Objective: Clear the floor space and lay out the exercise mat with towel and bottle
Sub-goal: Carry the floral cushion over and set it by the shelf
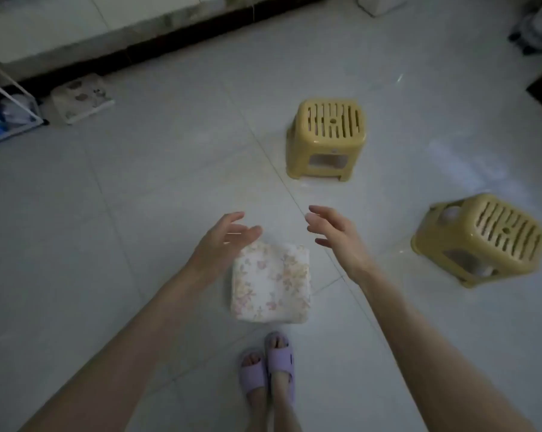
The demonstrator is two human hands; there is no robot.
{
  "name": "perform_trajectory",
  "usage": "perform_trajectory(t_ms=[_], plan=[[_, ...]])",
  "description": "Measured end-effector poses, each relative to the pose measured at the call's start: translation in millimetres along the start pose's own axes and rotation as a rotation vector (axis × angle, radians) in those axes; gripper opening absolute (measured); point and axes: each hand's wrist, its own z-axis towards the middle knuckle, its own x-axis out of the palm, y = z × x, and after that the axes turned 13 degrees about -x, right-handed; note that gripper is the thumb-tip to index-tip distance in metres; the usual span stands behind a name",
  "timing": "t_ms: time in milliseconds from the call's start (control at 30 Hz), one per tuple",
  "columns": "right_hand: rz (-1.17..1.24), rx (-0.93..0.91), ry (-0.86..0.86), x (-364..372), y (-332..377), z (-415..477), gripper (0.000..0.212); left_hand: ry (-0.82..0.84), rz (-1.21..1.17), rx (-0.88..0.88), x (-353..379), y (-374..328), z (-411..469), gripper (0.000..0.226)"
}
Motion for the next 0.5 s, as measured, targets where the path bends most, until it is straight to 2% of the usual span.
perform_trajectory(t_ms=[167,367,400,500], plan=[[0.002,0.113,0.006,12.8,-100.3,29.5,0.065,0.046,-0.047,-0.089,29.0,74.8,80.0,0.095],[0.025,0.237,-0.019,32.7,-232.5,55.9,0.07,0.053,-0.134,-0.215,67.1,170.6,169.1,0.109],[0.031,0.255,-0.025,35.2,-250.3,59.5,0.07,0.038,-0.151,-0.234,73.2,180.2,177.1,0.105],[0.072,0.291,-0.065,41.5,-302.9,67.4,0.068,-0.052,-0.189,-0.24,92.1,219.8,205.0,0.044]])
